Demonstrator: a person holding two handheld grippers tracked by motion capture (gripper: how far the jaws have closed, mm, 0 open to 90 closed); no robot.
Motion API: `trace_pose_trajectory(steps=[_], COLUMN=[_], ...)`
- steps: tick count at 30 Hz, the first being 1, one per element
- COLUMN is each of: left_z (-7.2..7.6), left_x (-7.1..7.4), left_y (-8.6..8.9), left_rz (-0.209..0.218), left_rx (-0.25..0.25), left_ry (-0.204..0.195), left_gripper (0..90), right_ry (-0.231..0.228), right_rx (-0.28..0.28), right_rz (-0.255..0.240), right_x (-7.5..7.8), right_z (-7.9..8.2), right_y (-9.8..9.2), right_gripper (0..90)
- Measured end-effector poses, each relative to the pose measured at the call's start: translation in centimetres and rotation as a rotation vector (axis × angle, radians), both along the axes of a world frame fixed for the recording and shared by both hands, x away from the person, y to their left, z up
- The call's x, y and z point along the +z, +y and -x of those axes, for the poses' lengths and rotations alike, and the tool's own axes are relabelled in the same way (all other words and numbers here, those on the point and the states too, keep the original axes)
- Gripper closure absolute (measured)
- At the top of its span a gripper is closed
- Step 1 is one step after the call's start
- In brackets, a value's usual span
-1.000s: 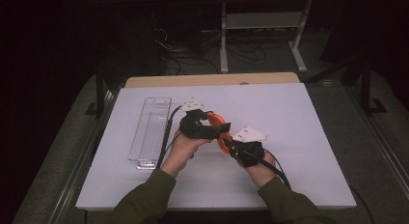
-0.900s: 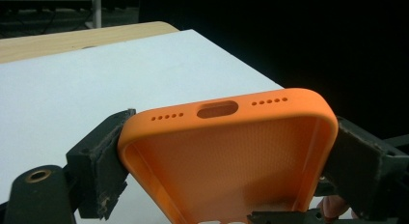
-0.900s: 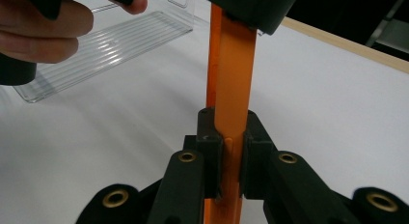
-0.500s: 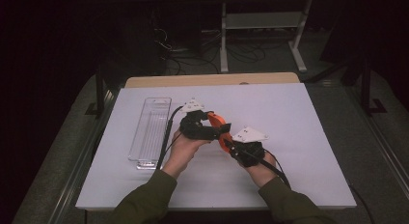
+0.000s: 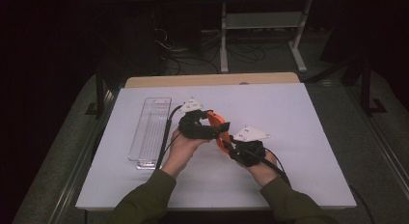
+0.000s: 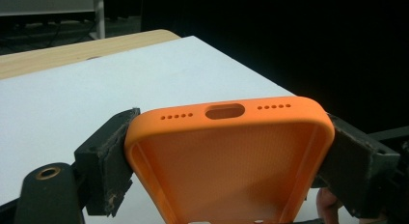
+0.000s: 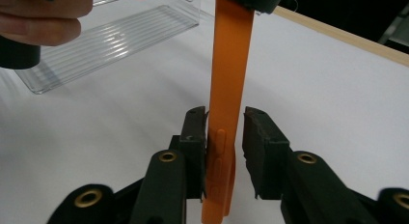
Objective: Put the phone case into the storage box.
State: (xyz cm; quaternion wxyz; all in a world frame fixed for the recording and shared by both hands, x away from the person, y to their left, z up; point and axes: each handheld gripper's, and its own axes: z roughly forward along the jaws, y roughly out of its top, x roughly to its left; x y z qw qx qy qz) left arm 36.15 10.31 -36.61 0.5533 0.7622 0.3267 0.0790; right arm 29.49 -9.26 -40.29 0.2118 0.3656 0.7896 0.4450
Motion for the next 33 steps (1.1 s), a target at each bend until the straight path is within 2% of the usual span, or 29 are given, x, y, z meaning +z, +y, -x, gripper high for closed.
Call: trace_pose_trajectory(steps=[5, 8, 10, 12, 16, 18, 20, 23, 28, 33], left_z=[-0.1, -0.1, 0.0, 0.0, 0.0, 0.0, 0.0, 0.0, 0.0, -0.1], left_x=[0.0, 0.1, 0.1, 0.1, 0.1, 0.2, 0.2, 0.2, 0.3, 0.3], left_y=[0.2, 0.2, 0.2, 0.1, 0.2, 0.2, 0.2, 0.3, 0.4, 0.5], left_rz=[-0.008, -0.006, -0.005, 0.001, -0.004, 0.001, 0.008, 0.009, 0.015, 0.013], left_rx=[0.002, 0.006, 0.007, 0.011, 0.008, 0.015, 0.02, 0.023, 0.028, 0.029], left_ry=[-0.009, -0.006, -0.005, -0.005, -0.01, -0.01, -0.011, -0.013, -0.01, -0.008], left_gripper=[15.5, 15.5, 15.5, 15.5, 15.5, 15.5, 15.4, 15.4, 15.5, 15.4], right_ry=[0.011, 0.021, 0.016, 0.008, 0.059, 0.079, 0.083, 0.093, 0.083, 0.087], right_rx=[0.014, 0.02, 0.035, 0.052, 0.082, 0.117, 0.123, 0.126, 0.117, 0.121], right_rz=[-0.011, -0.011, -0.013, -0.013, -0.042, -0.044, -0.038, -0.007, -0.016, 0.003], right_x=[0.0, 0.0, 0.0, 0.1, 0.2, 0.1, -0.1, -0.1, 0.0, -0.1], right_z=[-0.1, -0.1, -0.1, -0.1, -0.6, -0.9, -1.0, -1.3, -1.3, -1.5], right_y=[0.0, 0.0, 0.0, 0.0, -0.3, -0.4, -0.4, -0.4, -0.8, -1.6], right_gripper=[55.6, 45.3, 34.6, 31.2, 13.9, 10.5, 0.0, 0.0, 0.0, 0.0])
